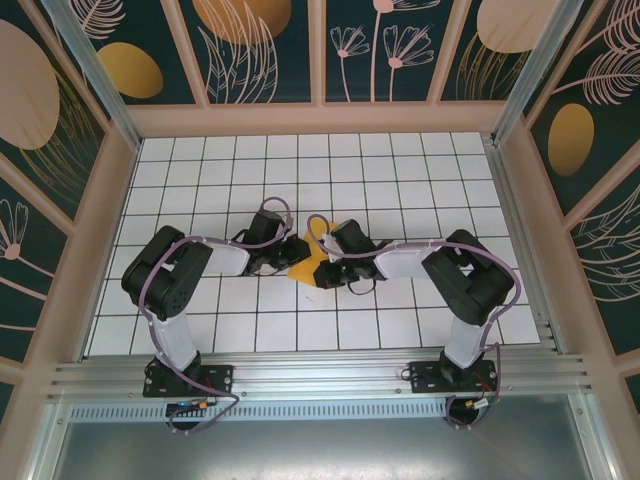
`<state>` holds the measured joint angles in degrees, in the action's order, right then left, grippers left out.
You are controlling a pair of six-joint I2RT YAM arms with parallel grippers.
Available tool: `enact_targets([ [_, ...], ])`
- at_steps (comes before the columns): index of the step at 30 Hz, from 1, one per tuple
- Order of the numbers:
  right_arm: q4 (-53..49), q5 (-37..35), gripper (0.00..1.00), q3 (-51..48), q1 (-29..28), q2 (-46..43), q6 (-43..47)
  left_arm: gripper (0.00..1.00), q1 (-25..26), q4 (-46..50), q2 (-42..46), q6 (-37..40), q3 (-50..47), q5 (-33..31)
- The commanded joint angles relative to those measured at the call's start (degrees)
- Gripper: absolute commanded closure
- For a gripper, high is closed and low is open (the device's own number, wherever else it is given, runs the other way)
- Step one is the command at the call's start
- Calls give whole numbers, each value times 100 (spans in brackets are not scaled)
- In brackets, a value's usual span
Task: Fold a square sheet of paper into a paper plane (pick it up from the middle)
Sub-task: Fold the triangle a second time at the center of the table.
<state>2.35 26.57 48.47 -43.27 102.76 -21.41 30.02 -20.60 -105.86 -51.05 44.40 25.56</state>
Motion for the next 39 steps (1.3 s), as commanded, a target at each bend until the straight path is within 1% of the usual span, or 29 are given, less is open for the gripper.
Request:
enact_targets([
  [1, -452, -461, 93, -104, 20, 112, 27, 86, -31, 721, -259, 224, -195, -462],
  [4, -676, -546, 93, 48, 20, -50, 96, 86, -31, 719, -268, 226, -186, -456],
  [6, -780, -460, 93, 178, 13, -149, 123, 86, -31, 713, -253, 218, -192, -460],
  [14, -744, -316, 92, 493, -74, -709, 0, 86, -31, 702, -258, 224, -186, -438],
  [17, -511, -162, 92, 590, -168, -625, -139, 86, -31, 682, -258, 215, -180, -429],
  [19, -492, -64, 92, 714, -229, -409, -167, 86, -32, 681, -260, 211, -178, -416],
  [22, -635, -235, 92, 860, -270, -131, -154, 86, -31, 692, -252, 225, -185, -420],
  [28, -478, -175, 93, 563, -170, 209, -192, 86, -32, 717, -263, 253, -172, -403],
  [32, -229, -99, 93, 151, -41, 205, -325, 86, -31, 734, -257, 262, -167, -420],
  [34, -86, 135, 93, -12, 98, 306, -476, 86, -32, 738, -268, 257, -168, -429],
  [37, 209, 440, 93, -244, 154, 416, -697, 86, -34, 742, -286, 277, -151, -411],
  [39, 212, 476, 93, -303, 174, 392, -837, 86, -31, 767, -268, 288, -153, -430],
])
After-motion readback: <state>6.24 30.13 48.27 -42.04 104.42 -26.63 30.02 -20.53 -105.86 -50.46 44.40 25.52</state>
